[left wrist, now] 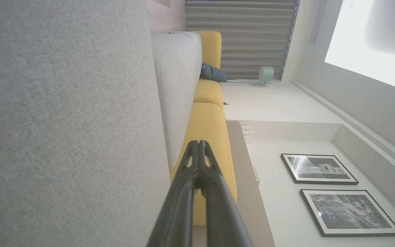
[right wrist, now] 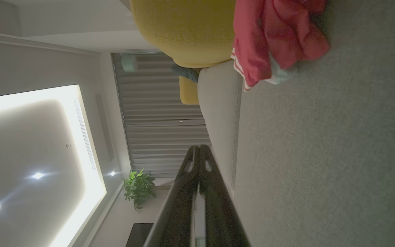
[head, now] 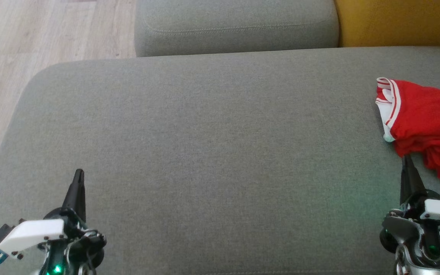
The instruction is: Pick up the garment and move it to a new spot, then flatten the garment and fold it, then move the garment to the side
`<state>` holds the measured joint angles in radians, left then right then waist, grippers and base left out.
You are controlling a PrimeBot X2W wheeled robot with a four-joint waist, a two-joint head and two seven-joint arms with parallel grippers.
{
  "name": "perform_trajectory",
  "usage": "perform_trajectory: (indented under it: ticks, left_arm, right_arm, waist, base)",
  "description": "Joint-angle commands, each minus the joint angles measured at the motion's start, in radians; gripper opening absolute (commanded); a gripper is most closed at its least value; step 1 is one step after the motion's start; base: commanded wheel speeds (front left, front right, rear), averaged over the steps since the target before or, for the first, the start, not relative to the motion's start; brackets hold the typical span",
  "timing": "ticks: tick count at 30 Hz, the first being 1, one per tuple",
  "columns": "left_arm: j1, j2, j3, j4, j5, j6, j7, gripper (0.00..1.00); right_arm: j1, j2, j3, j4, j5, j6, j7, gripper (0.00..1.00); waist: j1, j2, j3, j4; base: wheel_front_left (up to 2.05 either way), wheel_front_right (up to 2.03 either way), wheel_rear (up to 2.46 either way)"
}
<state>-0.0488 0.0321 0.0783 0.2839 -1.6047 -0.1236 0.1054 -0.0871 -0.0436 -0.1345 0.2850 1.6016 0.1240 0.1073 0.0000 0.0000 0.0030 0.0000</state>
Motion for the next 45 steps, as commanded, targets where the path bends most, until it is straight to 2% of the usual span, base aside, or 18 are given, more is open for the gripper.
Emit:
perform_trajectory:
  ticks: [1, 45]
  left_arm:
    - [-0.059, 0.018, 0.035, -0.038, -0.004, -0.007, 0.008, 0.00]
    - [-0.059, 0.018, 0.035, -0.039, -0.004, -0.007, 0.008, 0.00]
  right_arm:
    - [-0.021, -0.007, 0.021, -0.040, 0.007, 0.007, 0.006, 0.00]
    - [-0.021, -0.007, 0.021, -0.040, 0.007, 0.007, 0.006, 0.00]
  waist:
    - [0.0000, 0.0000, 0.000, 0.000]
    - [0.0000, 0.0000, 0.000, 0.000]
  base:
    - [0.00, 0.00, 0.00]
    - [0.00, 0.00, 0.00]
